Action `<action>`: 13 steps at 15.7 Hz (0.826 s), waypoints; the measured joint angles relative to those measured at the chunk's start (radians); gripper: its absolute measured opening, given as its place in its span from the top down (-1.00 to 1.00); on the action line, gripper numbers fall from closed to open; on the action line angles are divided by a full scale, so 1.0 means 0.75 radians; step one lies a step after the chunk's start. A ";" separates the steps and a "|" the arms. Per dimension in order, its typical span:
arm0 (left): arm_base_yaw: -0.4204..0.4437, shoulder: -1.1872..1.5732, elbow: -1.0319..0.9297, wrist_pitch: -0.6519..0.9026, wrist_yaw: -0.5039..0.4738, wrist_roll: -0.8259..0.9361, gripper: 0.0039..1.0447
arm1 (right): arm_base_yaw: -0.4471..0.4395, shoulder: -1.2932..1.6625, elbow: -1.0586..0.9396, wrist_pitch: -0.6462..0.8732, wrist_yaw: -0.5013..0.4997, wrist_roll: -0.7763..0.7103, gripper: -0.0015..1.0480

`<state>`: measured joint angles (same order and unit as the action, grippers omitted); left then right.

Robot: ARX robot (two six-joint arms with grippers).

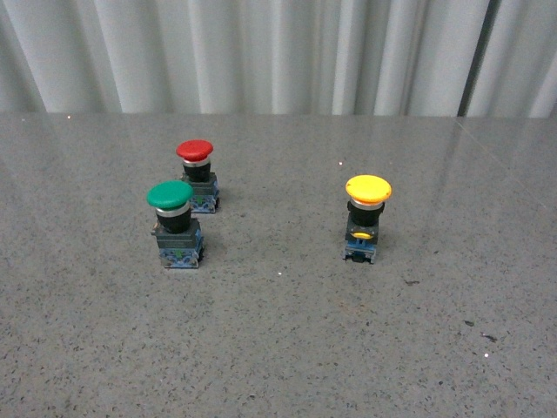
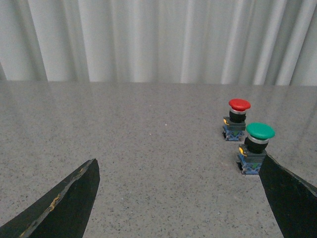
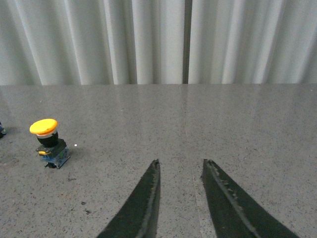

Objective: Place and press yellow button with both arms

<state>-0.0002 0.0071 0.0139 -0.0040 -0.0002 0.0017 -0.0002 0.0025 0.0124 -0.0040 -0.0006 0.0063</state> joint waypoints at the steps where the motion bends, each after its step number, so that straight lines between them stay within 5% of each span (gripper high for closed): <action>1: 0.000 0.000 0.000 0.000 0.000 0.000 -0.88 | 0.000 0.000 0.000 -0.001 0.000 0.000 0.16; 6: 0.000 0.000 0.000 0.000 0.000 0.000 -0.88 | 0.000 0.000 0.000 0.000 0.000 0.000 -0.88; 13: 0.000 0.000 0.000 0.000 0.000 0.000 -0.88 | 0.000 0.001 0.000 -0.001 0.000 0.000 -0.87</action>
